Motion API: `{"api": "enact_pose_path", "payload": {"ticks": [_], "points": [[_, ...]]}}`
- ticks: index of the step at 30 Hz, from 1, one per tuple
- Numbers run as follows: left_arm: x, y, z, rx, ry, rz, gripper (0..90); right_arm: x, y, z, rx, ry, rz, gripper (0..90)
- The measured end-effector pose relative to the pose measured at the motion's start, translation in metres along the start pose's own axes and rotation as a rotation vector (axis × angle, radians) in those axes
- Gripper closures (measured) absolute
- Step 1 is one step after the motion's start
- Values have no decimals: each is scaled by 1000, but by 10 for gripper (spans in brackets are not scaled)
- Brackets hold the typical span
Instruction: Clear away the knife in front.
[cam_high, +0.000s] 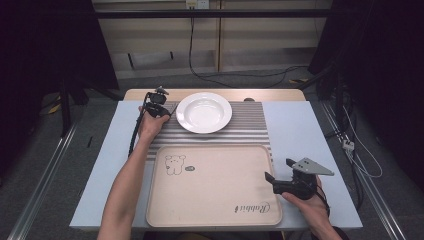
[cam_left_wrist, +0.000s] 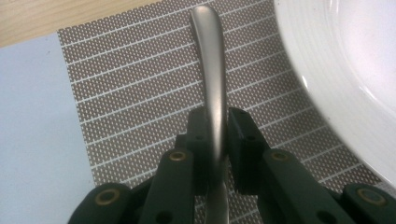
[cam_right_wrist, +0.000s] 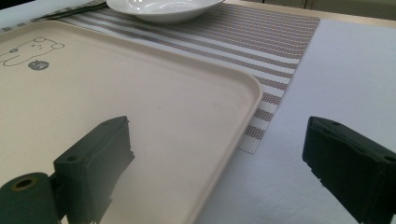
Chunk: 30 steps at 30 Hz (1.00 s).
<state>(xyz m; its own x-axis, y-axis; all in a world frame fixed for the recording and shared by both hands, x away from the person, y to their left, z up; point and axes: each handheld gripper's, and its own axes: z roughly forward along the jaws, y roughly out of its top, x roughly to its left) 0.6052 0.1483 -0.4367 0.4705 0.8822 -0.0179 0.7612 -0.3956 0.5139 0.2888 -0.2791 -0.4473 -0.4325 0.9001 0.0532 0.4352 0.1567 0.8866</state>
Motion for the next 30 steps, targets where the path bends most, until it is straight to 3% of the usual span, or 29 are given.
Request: {"api": "enact_pose_path", "payload": {"ticks": [6,11,30], "points": [[0,-1,-7,-17,-17,3,800,0,0,0,1,0,4,85],[-1,-2,-17,-31,-8,26,800,1,0,0,-1,2,-3,85],[2,-7,-42,-48,4,34,800,2,1,0,1,6,-5,84]]}}
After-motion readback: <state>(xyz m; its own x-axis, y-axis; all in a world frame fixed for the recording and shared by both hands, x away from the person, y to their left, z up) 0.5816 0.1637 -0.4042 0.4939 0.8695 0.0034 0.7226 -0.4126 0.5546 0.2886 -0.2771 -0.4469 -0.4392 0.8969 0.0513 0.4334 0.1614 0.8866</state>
